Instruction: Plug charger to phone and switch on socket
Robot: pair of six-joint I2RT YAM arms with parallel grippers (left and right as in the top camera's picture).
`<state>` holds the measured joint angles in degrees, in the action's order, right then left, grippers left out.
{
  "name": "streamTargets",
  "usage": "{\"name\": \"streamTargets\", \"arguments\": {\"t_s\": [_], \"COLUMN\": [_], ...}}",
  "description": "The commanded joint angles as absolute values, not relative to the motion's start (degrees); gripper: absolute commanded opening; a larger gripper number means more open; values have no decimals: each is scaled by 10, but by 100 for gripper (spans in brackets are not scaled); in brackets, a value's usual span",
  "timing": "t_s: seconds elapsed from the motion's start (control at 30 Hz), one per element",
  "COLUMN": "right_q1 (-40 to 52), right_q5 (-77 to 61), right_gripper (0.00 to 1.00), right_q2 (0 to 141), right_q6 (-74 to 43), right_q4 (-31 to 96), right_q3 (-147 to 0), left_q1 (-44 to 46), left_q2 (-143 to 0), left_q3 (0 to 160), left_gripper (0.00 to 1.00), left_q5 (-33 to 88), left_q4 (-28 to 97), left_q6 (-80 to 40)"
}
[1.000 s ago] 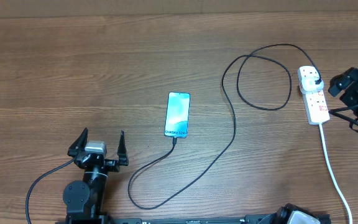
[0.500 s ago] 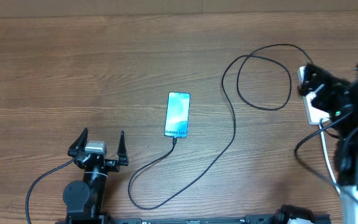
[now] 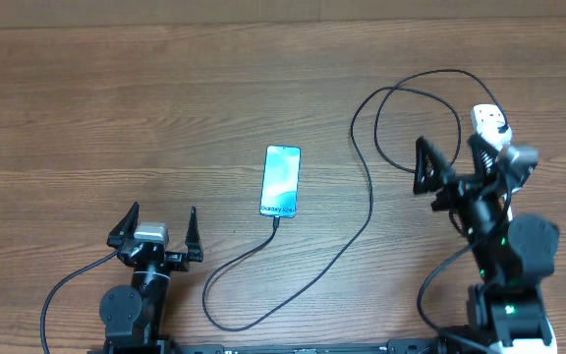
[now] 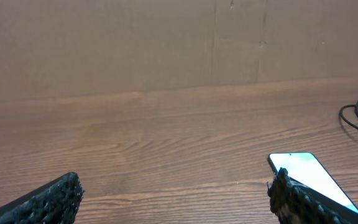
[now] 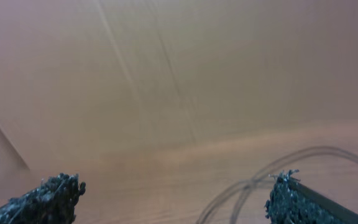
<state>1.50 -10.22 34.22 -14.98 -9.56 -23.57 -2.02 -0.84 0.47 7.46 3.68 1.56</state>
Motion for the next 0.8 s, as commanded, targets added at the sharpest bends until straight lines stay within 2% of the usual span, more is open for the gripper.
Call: {"name": "streamTargets", "arguments": {"t_s": [0.0,0.1,0.27,0.4,0.6,0.77], "right_q1": [25,26,26,26,26,26], "right_q5": [-99,-99,-90,-75,-77,-89], "right_gripper": [100,100,100,100,100,99], "right_q2": [285,223,90,2,2,2], "right_q6": [-148,-148,-147,-130,-57,7], "right_q4": [-148,-191,-190,-51,43,42], "right_q3": [-168,-105,-5,-4,-4,-4], "left_q1": [-24,-24,-24,-24,-24,-24], "left_q2": [-3,-3,-3,-3,-3,-3], "left_q3": [3,3,3,3,3,3], "left_gripper": [100,100,99,100,100,100], "left_q5": [75,75,75,75,75,75], "left_q4": [38,38,38,38,38,38], "left_q6": [8,8,8,8,8,8]}}
